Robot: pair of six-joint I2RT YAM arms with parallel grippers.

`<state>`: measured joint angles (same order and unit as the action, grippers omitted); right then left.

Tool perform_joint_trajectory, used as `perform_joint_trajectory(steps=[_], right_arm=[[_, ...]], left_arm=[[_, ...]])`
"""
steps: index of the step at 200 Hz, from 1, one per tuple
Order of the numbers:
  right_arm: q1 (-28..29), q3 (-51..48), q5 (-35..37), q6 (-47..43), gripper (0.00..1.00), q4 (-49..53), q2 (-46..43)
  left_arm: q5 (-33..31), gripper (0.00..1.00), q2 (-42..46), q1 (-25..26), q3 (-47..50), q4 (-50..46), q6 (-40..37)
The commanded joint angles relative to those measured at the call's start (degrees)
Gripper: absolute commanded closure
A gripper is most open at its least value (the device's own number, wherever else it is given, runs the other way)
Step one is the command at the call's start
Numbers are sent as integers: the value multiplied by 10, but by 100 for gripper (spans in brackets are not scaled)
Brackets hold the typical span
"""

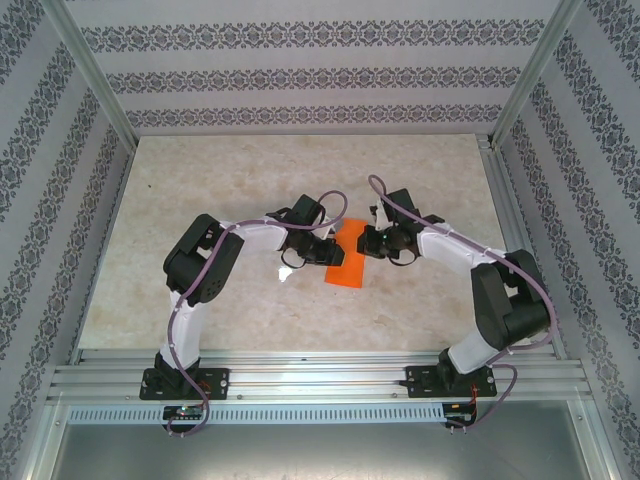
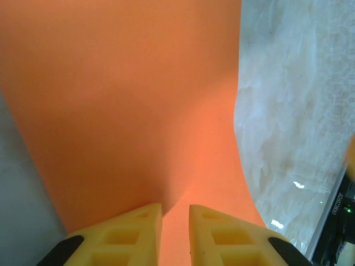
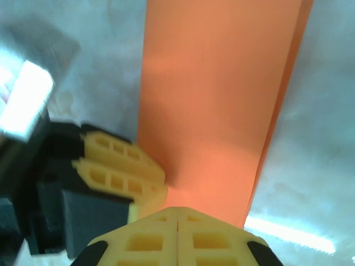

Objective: Fold a paper plane with a square sheet of paper (fold left side to right side)
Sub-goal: Hold the square sheet of paper at the center of the table, then first fold the square sheet of paper in half at the center of the table.

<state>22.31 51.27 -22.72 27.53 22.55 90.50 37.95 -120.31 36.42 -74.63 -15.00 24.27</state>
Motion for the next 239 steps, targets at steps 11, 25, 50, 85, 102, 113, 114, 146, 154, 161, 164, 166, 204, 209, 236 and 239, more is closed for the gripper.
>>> perform_joint_trajectory(steps=[11, 25, 50, 85, 102, 113, 114, 146, 154, 161, 164, 166, 204, 209, 236, 239], right_arm=[[39, -63, -36, 45, 94, -57, 20], [45, -73, -35, 52, 95, -68, 34], [49, -85, -17, 55, 95, -62, 51], [51, -104, 17, 52, 95, -22, 67], [51, -108, 26, 48, 95, -5, 71], [51, -111, 31, 45, 95, 6, 68], [51, -111, 32, 44, 95, 7, 68], [48, -118, 52, 34, 95, 30, 54], [48, -117, 52, 33, 95, 29, 55], [48, -115, 52, 31, 95, 32, 57], [48, -114, 53, 30, 95, 33, 58], [47, -114, 54, 29, 95, 34, 59], [46, -110, 62, 21, 95, 45, 68], [46, -111, 63, 21, 95, 46, 69], [46, -108, 64, 18, 95, 50, 73], [45, -108, 64, 18, 95, 50, 72]], left_arm=[[-28, 80, -12, 12, 24, -42, 0], [-30, 80, -11, 12, 24, -44, 0], [-32, 80, -8, 12, 23, -44, 1], [-28, 79, -4, 11, 6, -44, 6], [-29, 76, -4, 9, -14, -50, 5], [-28, 76, -7, 6, -29, -57, 3], [-28, 76, -7, 6, -30, -57, 3], [-35, 75, -24, -3, -68, -79, -9], [-34, 76, -30, -5, -77, -81, -11], [-35, 76, -35, -5, -85, -83, -13], [-35, 76, -37, -7, -87, -83, -15], [-36, 76, -39, -7, -89, -84, -15], [-40, 76, -61, -28, -123, -90, -24], [-41, 76, -64, -32, -127, -89, -24], [-35, 76, -76, -48, -145, -81, -24], [-33, 76, -79, -49, -147, -80, -23]])
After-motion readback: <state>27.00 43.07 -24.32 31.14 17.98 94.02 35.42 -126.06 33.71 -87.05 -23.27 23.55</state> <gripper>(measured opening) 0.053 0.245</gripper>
